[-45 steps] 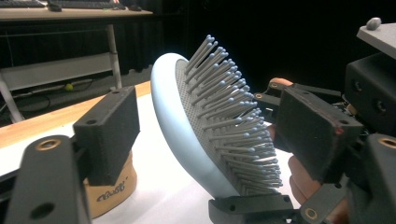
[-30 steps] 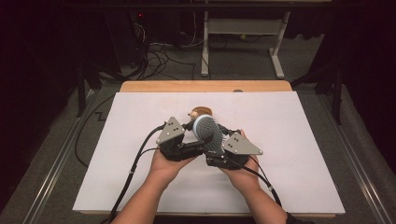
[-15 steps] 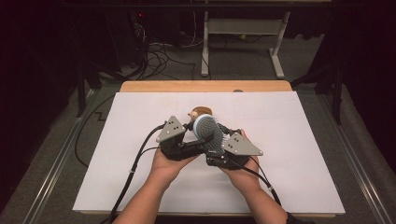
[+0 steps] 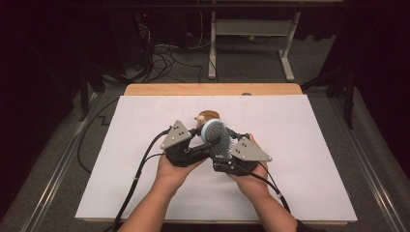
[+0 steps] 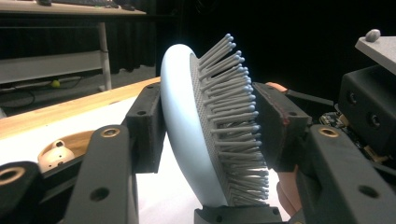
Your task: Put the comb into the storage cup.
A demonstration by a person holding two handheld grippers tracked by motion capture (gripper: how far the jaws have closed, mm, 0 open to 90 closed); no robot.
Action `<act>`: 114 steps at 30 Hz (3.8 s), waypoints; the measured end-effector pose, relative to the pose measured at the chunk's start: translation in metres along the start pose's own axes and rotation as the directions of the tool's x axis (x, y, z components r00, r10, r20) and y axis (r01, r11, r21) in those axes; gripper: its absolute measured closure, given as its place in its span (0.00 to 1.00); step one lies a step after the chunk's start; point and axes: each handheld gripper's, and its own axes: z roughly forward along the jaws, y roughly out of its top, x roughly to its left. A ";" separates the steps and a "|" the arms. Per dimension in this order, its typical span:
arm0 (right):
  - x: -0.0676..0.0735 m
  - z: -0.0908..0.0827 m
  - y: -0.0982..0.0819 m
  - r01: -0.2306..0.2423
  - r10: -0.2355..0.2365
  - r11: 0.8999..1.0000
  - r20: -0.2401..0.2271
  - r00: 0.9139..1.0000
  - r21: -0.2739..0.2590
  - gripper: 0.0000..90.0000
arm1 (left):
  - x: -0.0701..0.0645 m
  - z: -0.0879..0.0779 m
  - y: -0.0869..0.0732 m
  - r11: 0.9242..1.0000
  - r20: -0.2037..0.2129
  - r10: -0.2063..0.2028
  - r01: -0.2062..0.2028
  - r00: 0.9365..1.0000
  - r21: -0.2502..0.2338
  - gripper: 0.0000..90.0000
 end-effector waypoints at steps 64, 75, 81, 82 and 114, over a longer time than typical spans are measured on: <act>0.001 0.005 -0.001 -0.043 0.045 0.998 -0.032 0.998 0.052 0.11 | 0.000 -0.009 0.007 1.000 -0.055 0.016 -0.016 0.998 -0.003 0.64; 0.003 0.006 -0.002 -0.032 0.037 0.997 -0.057 0.998 0.071 0.00 | 0.004 -0.015 0.005 0.999 -0.084 0.025 -0.027 0.996 -0.017 0.64; 0.003 0.004 -0.004 -0.039 0.043 0.996 -0.057 0.997 0.077 0.00 | 0.004 -0.020 0.004 0.999 -0.098 0.031 -0.033 0.995 -0.019 0.64; 0.002 0.004 -0.004 -0.040 0.044 0.996 -0.056 0.997 0.077 0.00 | 0.005 -0.020 0.004 0.999 -0.100 0.032 -0.034 0.994 -0.020 0.64; -0.019 -0.006 -0.022 -0.044 0.047 0.993 -0.026 0.999 0.107 0.00 | 0.034 -0.062 -0.004 1.000 -0.204 0.015 -0.020 0.979 -0.023 0.64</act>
